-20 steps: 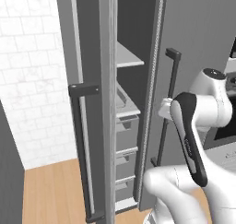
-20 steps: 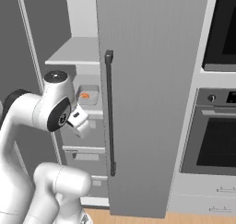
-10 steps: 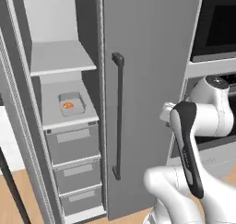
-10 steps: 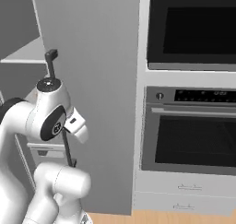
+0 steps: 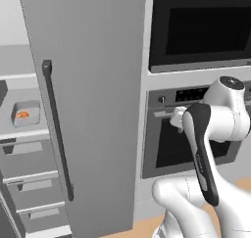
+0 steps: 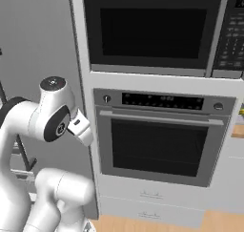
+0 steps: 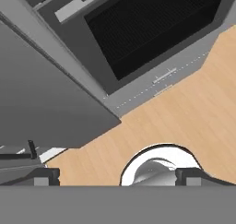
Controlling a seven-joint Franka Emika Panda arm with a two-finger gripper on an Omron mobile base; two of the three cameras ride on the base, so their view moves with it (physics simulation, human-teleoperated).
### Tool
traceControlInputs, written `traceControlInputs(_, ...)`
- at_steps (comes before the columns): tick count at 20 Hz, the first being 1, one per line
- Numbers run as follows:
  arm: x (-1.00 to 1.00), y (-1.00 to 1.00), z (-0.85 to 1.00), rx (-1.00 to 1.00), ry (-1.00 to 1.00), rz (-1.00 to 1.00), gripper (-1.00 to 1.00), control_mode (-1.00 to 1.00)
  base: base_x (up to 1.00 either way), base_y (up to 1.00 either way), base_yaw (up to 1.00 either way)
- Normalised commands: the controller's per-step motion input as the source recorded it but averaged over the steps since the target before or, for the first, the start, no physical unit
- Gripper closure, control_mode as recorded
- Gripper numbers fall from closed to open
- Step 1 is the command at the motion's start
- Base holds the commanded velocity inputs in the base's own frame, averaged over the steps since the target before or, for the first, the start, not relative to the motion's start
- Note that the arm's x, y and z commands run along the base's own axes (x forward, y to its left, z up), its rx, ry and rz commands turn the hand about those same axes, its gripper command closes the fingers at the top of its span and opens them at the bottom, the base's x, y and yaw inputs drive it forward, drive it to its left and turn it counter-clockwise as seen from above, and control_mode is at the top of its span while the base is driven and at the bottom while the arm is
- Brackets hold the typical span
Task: Take the meat container that has the shrimp and place it on the second highest rack of the freezer. Then take the vegetable container that has the lime and cucumber and place it on the highest rack of the freezer.
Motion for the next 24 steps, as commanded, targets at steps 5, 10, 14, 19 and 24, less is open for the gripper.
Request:
traceControlInputs(5,0.00,0.00,0.00,0.00,0.00,0.00,-1.00,1.00,0.00,-1.00,0.12)
traceControlInputs(10,0.00,0.00,0.00,0.00,0.00,0.00,-1.00,1.00,0.03,-1.00,0.00)
traceControlInputs(14,0.00,0.00,0.00,0.00,0.00,0.00,-1.00,1.00,0.20,-1.00,-0.07)
traceControlInputs(19,0.00,0.00,0.00,0.00,0.00,0.00,-1.00,1.00,0.38,-1.00,-0.04)
traceControlInputs(24,0.00,0.00,0.00,0.00,0.00,0.00,-1.00,1.00,0.62,-0.95,0.00)
